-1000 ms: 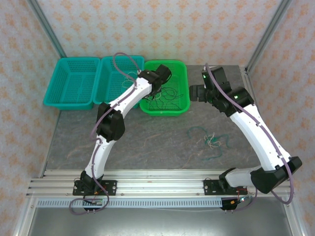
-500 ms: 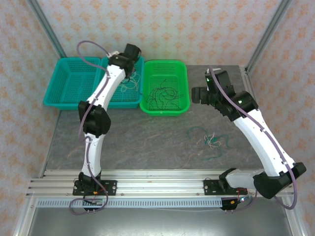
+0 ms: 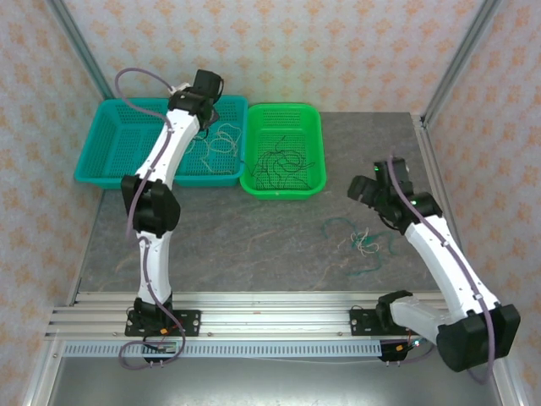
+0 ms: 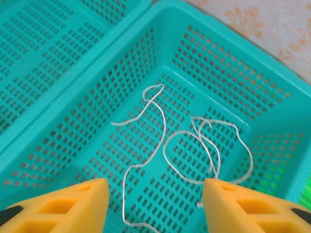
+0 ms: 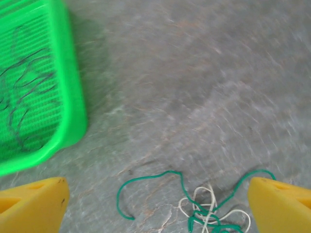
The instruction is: Untangle the cables
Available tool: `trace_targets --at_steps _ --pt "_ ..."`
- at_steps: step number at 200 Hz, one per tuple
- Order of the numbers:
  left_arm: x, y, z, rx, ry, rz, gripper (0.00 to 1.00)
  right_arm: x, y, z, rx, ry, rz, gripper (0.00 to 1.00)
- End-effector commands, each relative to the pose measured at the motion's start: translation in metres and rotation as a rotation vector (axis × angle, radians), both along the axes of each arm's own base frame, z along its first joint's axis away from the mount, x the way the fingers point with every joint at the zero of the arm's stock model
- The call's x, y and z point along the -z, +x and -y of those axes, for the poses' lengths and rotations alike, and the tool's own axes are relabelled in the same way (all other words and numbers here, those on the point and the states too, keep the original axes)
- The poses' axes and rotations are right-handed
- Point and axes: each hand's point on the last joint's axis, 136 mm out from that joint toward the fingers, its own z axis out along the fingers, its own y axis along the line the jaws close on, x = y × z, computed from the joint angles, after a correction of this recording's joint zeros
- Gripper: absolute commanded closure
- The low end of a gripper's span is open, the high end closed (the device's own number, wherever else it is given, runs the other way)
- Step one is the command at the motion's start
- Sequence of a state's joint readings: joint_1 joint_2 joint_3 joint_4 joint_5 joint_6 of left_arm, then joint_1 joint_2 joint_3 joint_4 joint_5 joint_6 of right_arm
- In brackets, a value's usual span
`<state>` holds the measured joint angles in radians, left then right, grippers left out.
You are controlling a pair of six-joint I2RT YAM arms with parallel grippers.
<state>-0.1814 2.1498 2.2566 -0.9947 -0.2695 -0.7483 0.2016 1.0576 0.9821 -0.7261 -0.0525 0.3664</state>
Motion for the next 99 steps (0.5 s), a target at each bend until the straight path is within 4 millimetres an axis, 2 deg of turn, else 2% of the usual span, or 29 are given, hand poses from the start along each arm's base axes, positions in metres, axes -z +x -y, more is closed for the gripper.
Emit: trace_targets --at_steps 1,6,9,18,45,65,75,86,99 --pt "-0.073 -0.021 0.03 0.134 -0.153 0.169 0.46 0.01 0.0 0.002 0.085 0.236 -0.004 0.05" --pt "-0.074 -0.025 0.04 0.169 -0.184 0.175 0.46 0.019 -0.004 0.004 0.096 0.25 -0.031 0.05" --pt "-0.087 -0.032 0.046 0.197 -0.208 0.207 0.46 0.022 -0.005 0.007 0.108 0.259 -0.042 0.05" --pt "-0.102 -0.045 0.067 0.28 -0.265 0.25 0.46 0.035 -0.012 0.01 0.125 0.279 -0.088 0.05" --pt "-0.122 -0.091 0.137 0.557 -0.359 0.338 0.48 0.068 -0.028 0.008 0.111 0.313 -0.209 0.06" --pt "-0.119 -0.132 0.186 0.776 -0.359 0.348 0.53 0.091 -0.039 0.002 0.073 0.319 -0.284 0.09" --pt "-0.11 -0.151 0.206 0.867 -0.363 0.339 0.54 0.102 -0.043 -0.006 0.036 0.345 -0.315 0.12" --pt "-0.099 -0.168 0.222 0.965 -0.344 0.329 0.54 0.11 -0.044 -0.016 -0.002 0.388 -0.343 0.18" --pt "-0.085 -0.182 0.232 1.011 -0.349 0.312 0.54 0.123 -0.044 -0.02 -0.016 0.384 -0.385 0.3"
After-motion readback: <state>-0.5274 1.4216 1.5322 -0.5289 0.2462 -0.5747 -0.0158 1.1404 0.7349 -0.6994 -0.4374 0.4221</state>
